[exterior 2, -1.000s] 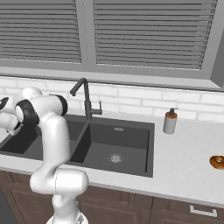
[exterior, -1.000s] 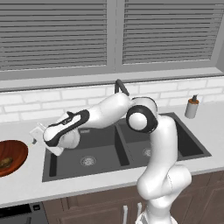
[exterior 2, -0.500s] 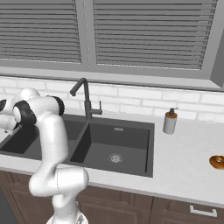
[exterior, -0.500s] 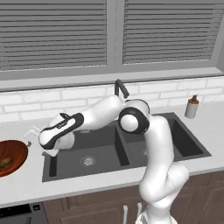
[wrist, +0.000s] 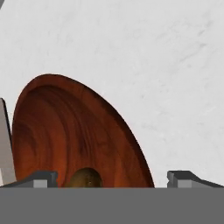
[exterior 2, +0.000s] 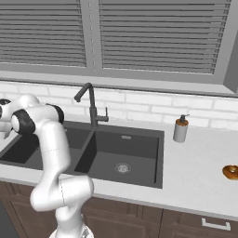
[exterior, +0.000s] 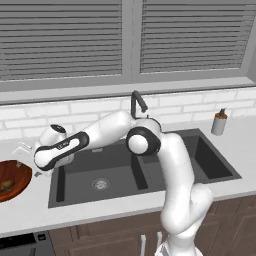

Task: Pick the mushroom from the sink and place it in the bowl. Then pick the bowl and place it in the microwave. Then close the microwave door and press the start button.

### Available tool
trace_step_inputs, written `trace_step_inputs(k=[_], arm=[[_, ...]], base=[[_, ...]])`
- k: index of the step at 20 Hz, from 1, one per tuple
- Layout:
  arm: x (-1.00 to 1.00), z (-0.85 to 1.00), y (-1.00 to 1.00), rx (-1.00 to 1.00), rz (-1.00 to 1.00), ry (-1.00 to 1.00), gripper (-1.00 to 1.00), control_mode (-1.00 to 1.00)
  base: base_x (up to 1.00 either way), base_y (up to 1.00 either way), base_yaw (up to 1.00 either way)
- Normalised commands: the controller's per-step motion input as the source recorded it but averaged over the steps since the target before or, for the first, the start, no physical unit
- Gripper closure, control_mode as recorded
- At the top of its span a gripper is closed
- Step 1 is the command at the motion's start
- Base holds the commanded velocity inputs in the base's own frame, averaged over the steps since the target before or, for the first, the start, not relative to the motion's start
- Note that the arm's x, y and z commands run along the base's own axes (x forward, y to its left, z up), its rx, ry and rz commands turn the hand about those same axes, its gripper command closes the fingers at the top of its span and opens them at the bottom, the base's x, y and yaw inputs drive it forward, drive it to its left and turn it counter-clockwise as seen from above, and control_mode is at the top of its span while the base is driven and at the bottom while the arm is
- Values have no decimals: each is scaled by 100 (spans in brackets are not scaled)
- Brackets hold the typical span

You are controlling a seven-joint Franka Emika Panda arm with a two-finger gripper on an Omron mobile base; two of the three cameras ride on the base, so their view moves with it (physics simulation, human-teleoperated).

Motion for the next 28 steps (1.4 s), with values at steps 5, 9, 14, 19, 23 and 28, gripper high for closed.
trace_step_inputs(k=[5, 9, 14, 19, 23, 28], arm=[[2, -23, 7, -1, 2, 0, -100, -100], [0, -20, 0, 0, 2, -1, -100, -100], [0, -32, 0, 0, 2, 0, -100, -100], [4, -11, 14, -1, 1, -2, 100, -100], [0, 0, 9, -2, 0, -9, 100, -100], [-26, 0, 1, -5, 0, -19, 100, -100]], base=[[0, 0, 0], [0, 0, 0], [0, 0, 0], [0, 0, 0], [0, 0, 0], [0, 0, 0]])
